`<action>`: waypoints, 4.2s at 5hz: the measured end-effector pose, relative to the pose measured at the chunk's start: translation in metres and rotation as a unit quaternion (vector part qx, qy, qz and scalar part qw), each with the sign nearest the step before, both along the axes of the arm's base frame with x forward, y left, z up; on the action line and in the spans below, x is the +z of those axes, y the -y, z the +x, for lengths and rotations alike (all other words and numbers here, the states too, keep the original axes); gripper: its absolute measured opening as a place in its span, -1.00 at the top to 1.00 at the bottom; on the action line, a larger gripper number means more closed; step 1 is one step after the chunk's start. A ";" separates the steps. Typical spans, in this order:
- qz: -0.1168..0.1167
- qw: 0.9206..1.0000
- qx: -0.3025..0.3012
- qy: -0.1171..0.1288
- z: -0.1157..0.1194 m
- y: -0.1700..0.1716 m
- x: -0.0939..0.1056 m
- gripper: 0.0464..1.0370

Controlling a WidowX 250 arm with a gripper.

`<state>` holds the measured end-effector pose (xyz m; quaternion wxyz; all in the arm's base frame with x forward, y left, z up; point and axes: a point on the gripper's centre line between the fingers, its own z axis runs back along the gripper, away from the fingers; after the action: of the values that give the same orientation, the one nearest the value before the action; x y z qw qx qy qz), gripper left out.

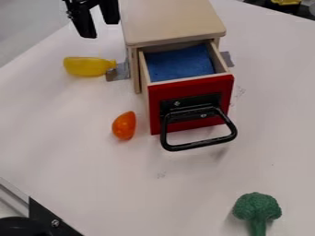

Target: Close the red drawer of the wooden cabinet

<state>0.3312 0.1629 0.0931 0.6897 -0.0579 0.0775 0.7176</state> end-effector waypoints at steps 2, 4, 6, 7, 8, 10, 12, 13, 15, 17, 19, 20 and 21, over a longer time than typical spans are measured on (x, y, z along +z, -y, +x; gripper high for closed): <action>-0.039 0.999 -0.013 -0.005 -0.015 0.020 0.008 -0.92; -0.047 0.993 -0.087 0.061 -0.035 0.071 0.056 -0.92; -0.029 0.980 -0.187 0.069 -0.073 0.123 0.053 -0.92; -0.019 0.968 -0.242 0.064 -0.099 0.150 0.039 -0.92; -0.012 0.958 -0.283 0.055 -0.111 0.170 0.020 -0.92; -0.004 0.969 -0.246 0.020 -0.077 0.165 -0.032 -0.92; -0.002 0.978 -0.203 0.045 -0.049 0.149 -0.040 -0.92; -0.006 0.982 -0.184 0.049 -0.048 0.141 -0.039 -0.92; -0.006 0.984 -0.170 0.053 -0.040 0.133 -0.038 -0.92; -0.013 0.987 -0.146 0.059 -0.016 0.119 -0.033 -0.92; -0.014 0.988 -0.142 0.057 -0.016 0.117 -0.033 -0.92; -0.019 0.989 -0.140 0.044 -0.029 0.120 -0.036 -0.92; -0.029 0.985 -0.170 0.028 -0.057 0.132 -0.032 -0.92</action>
<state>0.2745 0.0309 0.0614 0.8017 -0.0842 0.0873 0.5853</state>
